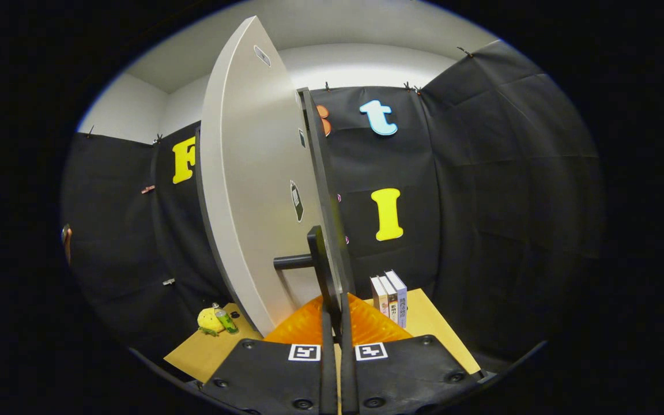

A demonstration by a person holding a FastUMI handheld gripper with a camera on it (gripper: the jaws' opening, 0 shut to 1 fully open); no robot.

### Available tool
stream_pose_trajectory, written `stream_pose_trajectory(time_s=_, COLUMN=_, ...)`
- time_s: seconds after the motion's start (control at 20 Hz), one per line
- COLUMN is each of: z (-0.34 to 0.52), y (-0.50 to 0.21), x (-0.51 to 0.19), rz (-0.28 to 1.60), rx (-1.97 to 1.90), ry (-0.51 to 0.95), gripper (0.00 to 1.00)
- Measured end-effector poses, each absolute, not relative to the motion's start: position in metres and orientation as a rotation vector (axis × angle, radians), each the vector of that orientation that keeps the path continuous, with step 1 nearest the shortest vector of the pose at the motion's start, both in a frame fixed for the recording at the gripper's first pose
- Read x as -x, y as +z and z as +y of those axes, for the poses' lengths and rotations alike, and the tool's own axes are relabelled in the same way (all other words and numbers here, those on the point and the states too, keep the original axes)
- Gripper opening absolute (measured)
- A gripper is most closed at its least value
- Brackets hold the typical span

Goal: Open the shoe cabinet door, grab the shoes and put them into the shoe cabinet, then close the shoe cabinet door.

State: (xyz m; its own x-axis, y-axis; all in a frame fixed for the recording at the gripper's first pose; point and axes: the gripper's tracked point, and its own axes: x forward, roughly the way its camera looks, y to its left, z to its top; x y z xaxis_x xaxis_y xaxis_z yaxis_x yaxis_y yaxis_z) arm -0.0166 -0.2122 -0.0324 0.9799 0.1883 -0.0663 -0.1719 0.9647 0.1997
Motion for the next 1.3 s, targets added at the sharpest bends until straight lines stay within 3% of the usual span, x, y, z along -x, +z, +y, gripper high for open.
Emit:
stream_pose_trajectory(time_s=0.35, z=-0.217, y=-0.036, x=0.036, rz=0.076, rx=-0.217, ry=0.145, gripper=0.10)
stream_pose_trajectory(time_s=0.6, z=-0.222, y=-0.043, x=0.067, rz=0.065, rx=-0.147, ry=0.031, gripper=0.11)
stream_pose_trajectory(time_s=0.7, z=-0.219, y=-0.039, x=0.083, rz=0.057, rx=-0.174, ry=0.003, gripper=0.18)
stream_pose_trajectory(time_s=0.85, z=-0.206, y=-0.038, x=0.107, rz=0.043, rx=-0.182, ry=-0.019, gripper=0.44)
stream_pose_trajectory(time_s=0.95, z=-0.186, y=-0.045, x=0.119, rz=0.074, rx=-0.171, ry=0.009, gripper=0.60)
stream_pose_trajectory(time_s=1.0, z=-0.174, y=-0.047, x=0.125, rz=0.081, rx=-0.146, ry=0.028, gripper=0.60)
stream_pose_trajectory(time_s=1.15, z=-0.129, y=-0.061, x=0.133, rz=0.105, rx=-0.074, ry=0.084, gripper=0.74)
stream_pose_trajectory(time_s=1.3, z=-0.086, y=-0.100, x=0.131, rz=0.214, rx=-0.078, ry=0.147, gripper=0.98)
